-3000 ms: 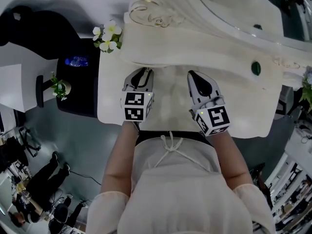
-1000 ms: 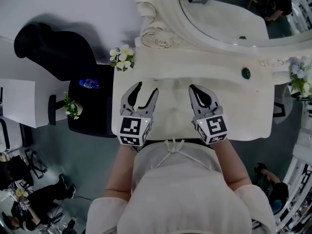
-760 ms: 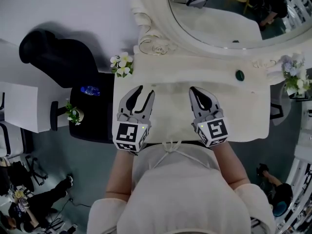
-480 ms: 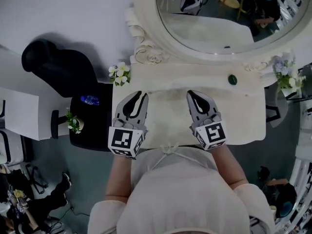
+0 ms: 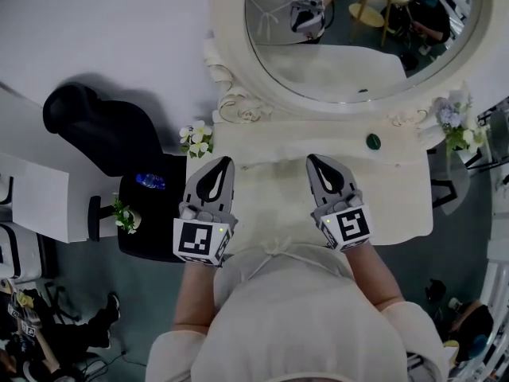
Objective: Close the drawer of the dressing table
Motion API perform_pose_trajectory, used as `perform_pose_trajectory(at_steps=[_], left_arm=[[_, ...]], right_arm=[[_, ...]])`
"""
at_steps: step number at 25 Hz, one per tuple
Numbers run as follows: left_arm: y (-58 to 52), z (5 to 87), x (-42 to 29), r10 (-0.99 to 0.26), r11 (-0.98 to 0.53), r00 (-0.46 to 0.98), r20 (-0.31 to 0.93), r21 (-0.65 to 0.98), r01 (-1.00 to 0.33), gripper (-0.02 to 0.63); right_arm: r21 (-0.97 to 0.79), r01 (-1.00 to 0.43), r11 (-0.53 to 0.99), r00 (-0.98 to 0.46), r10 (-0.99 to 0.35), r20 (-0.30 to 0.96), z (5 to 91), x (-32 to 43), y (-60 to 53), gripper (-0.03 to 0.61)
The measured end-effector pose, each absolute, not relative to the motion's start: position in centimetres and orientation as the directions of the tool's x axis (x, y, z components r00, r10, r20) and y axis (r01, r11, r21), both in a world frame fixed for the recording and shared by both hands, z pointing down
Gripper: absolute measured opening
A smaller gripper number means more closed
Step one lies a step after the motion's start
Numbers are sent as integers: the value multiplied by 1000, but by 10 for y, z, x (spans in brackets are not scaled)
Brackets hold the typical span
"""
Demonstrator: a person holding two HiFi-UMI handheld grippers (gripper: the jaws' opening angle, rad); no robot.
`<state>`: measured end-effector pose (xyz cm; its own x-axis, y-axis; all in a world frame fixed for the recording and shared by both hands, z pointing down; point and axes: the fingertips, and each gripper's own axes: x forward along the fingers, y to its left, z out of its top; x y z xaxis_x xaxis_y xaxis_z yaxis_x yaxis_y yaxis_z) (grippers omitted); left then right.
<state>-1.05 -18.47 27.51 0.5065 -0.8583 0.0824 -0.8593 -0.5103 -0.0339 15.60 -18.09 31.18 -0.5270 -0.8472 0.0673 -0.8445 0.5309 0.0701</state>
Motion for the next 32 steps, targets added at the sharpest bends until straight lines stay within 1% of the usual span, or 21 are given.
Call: perform_pose_trajectory(at_steps=[5,13,32], left_arm=[[-184,272,-7,-851,-522,520,69,-23,-852,25],[-180,272,-2,-842,-537,532,89,-36,-843,20],[-172,278,-2,-865,-497,493,98,-25,-867,18]], right_arm=[[50,-839,542,-539,-840,70,311,157,-183,3],[49,-818,573,-568,-819,83,312,153,-181,2],[54,-825,562,-557,-826,92,314,166,-171,2]])
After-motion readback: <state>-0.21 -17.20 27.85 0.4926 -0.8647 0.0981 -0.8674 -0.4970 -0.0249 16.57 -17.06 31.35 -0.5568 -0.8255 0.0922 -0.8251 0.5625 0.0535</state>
